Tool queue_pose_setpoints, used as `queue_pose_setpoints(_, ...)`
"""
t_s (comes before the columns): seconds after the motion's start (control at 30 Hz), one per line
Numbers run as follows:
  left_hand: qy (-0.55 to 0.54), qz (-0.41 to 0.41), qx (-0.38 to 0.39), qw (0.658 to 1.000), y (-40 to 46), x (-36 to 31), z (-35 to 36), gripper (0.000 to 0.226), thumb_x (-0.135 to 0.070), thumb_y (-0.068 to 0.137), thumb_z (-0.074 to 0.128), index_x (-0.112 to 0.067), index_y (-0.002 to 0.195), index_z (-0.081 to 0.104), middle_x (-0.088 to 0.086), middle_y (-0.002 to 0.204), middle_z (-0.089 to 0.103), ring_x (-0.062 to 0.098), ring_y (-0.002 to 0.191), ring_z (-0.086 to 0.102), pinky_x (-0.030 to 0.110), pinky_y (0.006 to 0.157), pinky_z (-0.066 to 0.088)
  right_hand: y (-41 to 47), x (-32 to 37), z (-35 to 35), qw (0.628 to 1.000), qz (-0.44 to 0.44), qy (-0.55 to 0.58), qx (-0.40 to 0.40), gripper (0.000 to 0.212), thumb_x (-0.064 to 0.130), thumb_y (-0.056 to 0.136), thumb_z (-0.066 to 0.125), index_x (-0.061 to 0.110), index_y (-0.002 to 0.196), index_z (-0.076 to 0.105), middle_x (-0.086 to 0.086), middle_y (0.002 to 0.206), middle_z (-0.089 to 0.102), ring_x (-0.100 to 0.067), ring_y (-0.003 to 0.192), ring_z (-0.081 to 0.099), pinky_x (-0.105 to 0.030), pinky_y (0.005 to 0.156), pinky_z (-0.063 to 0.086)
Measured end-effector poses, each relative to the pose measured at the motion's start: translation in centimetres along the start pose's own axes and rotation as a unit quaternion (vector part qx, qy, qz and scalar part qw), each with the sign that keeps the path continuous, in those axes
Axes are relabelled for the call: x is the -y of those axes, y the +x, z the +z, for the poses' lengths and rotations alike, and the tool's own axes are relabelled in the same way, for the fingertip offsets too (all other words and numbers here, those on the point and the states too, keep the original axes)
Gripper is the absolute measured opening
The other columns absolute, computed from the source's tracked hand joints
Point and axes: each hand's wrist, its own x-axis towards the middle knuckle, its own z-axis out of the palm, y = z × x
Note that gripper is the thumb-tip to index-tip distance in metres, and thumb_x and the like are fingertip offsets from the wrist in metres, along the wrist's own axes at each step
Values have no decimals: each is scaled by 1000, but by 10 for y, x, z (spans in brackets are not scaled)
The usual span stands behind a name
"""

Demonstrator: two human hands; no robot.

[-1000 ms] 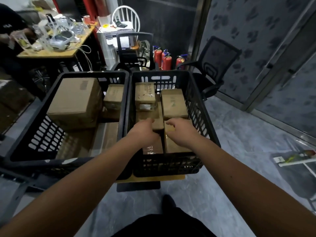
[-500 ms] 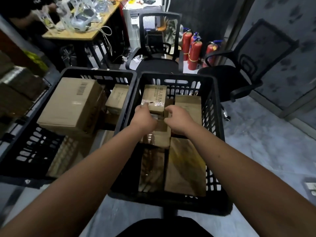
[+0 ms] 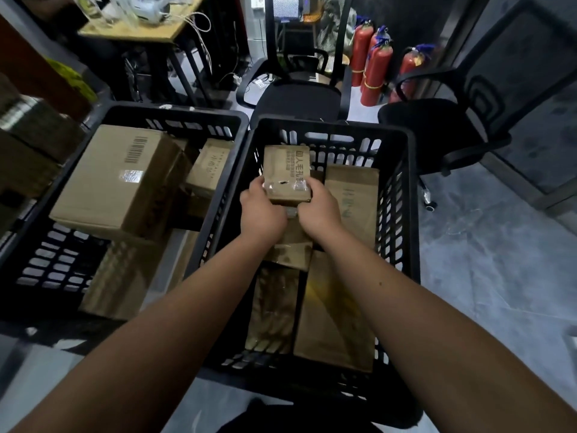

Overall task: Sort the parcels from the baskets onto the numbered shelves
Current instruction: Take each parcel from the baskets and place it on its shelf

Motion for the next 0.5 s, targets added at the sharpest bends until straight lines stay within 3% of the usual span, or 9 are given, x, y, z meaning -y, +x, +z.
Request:
queue_pose_setpoints(0.07, -35, 3, -11, 999, -8, 3, 0, 72, -5, 96, 60, -25, 159, 33, 2, 149, 38, 10, 97, 50, 19, 73, 41, -10, -3, -4, 1000, -3, 21, -10, 66, -1, 96, 53, 32, 153, 48, 9, 125, 62, 1, 87, 56, -19, 65, 46)
queue_pose_setpoints(0.17, -100, -3, -12, 995, -20, 10, -5, 75, -2, 94, 62, -27, 160, 35, -3, 146, 45, 5, 96, 54, 14, 70, 41, -30, -8, -10, 999, -14, 44, -25, 65, -1, 96, 50, 33, 152, 50, 10, 130, 62, -1, 90, 60, -20, 65, 49)
queue_pose_setpoints(0.27, -162, 8, 24, 986, -36, 15, -13, 75, -6, 92, 67, -32, 157, 40, -5, 138, 60, 4, 103, 63, 23, 80, 54, -56, -13, -15, 996, -35, 61, -53, 63, -1, 97, 51, 33, 149, 51, 12, 129, 63, -2, 95, 63, -25, 70, 57)
queue_pose_setpoints(0.37, -184, 28, 83, 979, -54, 18, -22, 65, 3, 92, 65, -30, 147, 54, -12, 111, 72, 2, 94, 69, 31, 77, 62, -84, -16, -21, 994, -39, 56, -81, 62, 0, 97, 54, 34, 149, 51, 13, 128, 62, -2, 96, 64, -28, 74, 62)
queue_pose_setpoints(0.43, -184, 25, 118, 975, -66, 23, -25, 67, 8, 90, 64, -26, 148, 55, -9, 102, 74, 8, 90, 72, 42, 82, 65, -104, -22, -26, 994, -26, 48, -96, 62, 0, 97, 53, 33, 149, 51, 10, 134, 62, -1, 100, 61, -24, 78, 59)
queue_pose_setpoints(0.5, -179, 19, 150, 972, -73, 29, -24, 71, 9, 89, 65, -24, 150, 54, -9, 94, 72, 11, 85, 72, 37, 76, 66, -123, -32, -30, 993, -15, 37, -114, 60, 2, 98, 53, 33, 150, 49, 10, 139, 59, 1, 99, 56, -14, 75, 50)
